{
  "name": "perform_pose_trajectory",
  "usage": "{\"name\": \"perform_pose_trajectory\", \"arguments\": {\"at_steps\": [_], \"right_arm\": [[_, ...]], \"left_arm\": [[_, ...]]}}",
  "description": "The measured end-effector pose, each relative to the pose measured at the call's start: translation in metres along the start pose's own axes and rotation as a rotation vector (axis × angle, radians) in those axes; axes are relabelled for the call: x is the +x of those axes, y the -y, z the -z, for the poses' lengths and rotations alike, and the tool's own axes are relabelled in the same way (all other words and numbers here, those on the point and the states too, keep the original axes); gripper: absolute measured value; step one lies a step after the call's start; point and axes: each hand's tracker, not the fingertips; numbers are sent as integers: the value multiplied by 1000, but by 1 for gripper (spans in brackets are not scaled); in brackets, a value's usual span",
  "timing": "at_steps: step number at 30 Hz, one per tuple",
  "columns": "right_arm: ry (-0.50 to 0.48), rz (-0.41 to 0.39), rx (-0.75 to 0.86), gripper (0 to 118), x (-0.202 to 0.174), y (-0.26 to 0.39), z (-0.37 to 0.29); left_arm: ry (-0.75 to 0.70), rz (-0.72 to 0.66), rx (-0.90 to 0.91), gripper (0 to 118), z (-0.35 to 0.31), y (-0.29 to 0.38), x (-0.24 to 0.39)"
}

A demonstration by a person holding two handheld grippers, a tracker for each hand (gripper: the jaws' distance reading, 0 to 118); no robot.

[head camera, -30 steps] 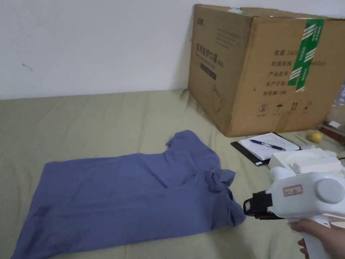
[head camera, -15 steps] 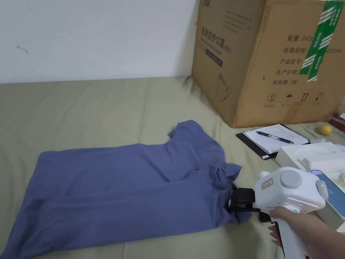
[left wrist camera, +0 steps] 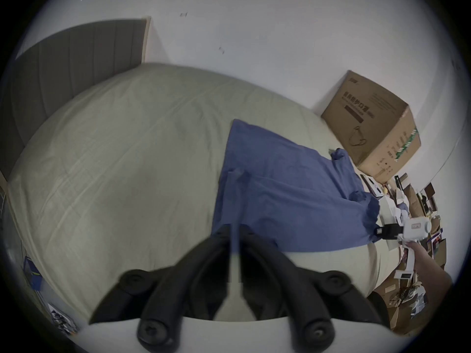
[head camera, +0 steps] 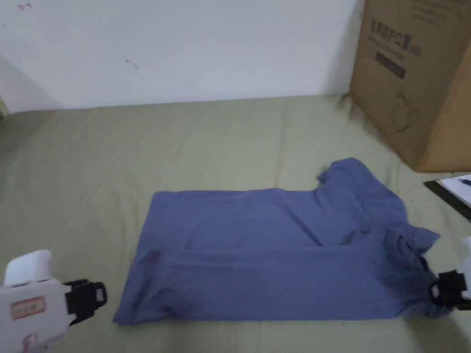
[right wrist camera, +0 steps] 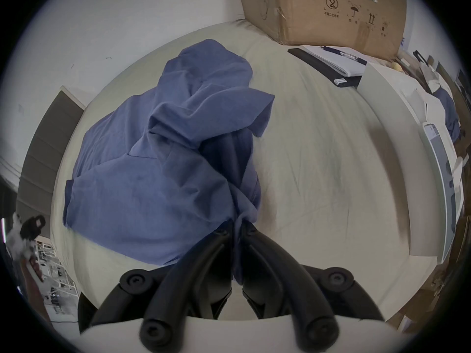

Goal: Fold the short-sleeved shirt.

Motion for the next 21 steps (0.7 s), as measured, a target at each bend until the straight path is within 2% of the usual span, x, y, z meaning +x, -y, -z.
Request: {"name": "perform_pose_trajectory", "arguments": {"at_steps": [1,2,3,4,6,9,12,14,16,18,21], "right_arm": [[4,-4,-1,5,-4,3,-2],[6,-3,-4,5,-5,3,0],[6,-1,-7,5,-6,4,2],[7,2,-9,5,-7,4,3],[8,5,-10,5,-9,5,2],[3,8,-13,5,-8,4,1],[-2,4,-13,5,-10,5,-3],[-1,-4,-14,5,-10,4,-4],[5,-11,-13,5,-14,4,-5],[16,-24,-13,5,-16,2,-5],[30,-48,-12,5,-19,2,-4]], "left_arm": [[-10,25,-19,25,11,-8,0],[-27,66,-49,55,23,-14,1],[-52,84,-78,101,34,-17,2],[-85,91,-113,118,45,-17,4],[-97,107,-141,115,65,-18,2],[-159,122,-340,113,102,-13,2],[-225,160,-326,92,119,-9,4],[-227,192,-338,88,123,-7,10],[-231,300,-330,57,115,-7,23],[-172,418,-326,1,106,-3,40],[-148,490,-342,1,100,0,53]]}}
